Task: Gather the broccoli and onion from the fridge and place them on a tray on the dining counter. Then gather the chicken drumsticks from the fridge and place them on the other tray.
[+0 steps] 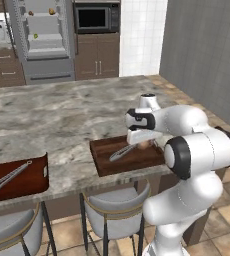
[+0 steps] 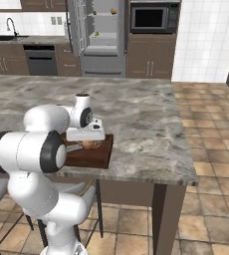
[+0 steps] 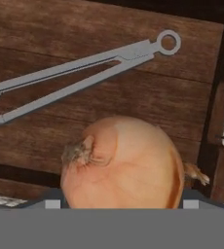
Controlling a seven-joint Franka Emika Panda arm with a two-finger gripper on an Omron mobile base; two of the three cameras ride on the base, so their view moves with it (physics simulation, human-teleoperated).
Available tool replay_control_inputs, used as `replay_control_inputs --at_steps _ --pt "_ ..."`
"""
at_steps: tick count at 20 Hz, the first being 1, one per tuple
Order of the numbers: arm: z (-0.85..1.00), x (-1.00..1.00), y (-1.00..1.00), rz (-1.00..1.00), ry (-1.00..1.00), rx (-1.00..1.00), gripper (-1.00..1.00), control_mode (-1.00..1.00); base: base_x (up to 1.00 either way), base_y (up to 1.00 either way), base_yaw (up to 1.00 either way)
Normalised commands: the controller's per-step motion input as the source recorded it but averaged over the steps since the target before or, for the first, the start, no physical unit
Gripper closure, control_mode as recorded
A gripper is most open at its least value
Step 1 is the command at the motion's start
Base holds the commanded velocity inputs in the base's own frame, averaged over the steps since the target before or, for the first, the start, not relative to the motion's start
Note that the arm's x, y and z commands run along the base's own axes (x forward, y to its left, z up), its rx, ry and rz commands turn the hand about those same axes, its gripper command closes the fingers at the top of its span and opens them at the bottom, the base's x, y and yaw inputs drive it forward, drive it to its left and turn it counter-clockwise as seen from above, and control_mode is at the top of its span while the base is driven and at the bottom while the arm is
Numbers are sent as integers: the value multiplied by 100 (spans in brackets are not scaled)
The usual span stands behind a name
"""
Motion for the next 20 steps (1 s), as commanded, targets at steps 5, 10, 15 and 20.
replay_control_inputs --at_steps 5,10,15,20 --pt "-26 9 -8 0 2 0 100 -100 0 0 0" --pt "-9 12 -6 1 4 0 100 -100 0 0 0" --pt "-12 1 -3 0 9 3 -100 -100 0 0 0" --pt "-9 0 0 0 8 2 -100 -100 0 0 0"
